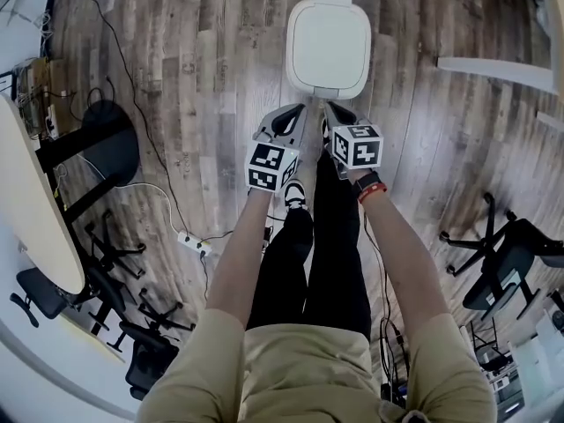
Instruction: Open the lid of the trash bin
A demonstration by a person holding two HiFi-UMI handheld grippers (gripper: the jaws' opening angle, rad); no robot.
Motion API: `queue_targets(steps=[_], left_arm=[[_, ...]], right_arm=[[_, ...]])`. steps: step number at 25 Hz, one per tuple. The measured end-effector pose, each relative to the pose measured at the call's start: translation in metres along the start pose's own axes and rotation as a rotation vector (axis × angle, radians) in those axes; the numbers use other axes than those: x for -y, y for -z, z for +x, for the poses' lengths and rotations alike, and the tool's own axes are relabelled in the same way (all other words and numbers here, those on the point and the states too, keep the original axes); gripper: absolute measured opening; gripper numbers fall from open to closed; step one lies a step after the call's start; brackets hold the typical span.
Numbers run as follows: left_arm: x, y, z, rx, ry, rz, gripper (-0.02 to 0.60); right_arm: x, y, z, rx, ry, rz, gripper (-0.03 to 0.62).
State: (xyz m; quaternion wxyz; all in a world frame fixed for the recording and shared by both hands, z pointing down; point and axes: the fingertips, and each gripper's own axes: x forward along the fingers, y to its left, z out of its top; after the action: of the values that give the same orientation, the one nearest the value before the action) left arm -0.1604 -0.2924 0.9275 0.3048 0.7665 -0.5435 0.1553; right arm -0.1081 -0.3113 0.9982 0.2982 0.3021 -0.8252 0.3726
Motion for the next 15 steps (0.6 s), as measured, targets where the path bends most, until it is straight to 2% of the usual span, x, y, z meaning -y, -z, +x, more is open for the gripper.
queue_targets(steps=[7, 15], left_arm=[[-0.012, 0.008, 0.018, 0.034, -0.012, -0.025, 0.023], [-0.006, 0.012, 0.03, 0.041, 0.024, -0.031, 0.023]], right_arm=[[0.021, 0.007, 0.021, -0.034, 0.01, 0.045, 0.006], [0.029, 0.01, 0.029, -0.073, 0.018, 0.063, 0.006]])
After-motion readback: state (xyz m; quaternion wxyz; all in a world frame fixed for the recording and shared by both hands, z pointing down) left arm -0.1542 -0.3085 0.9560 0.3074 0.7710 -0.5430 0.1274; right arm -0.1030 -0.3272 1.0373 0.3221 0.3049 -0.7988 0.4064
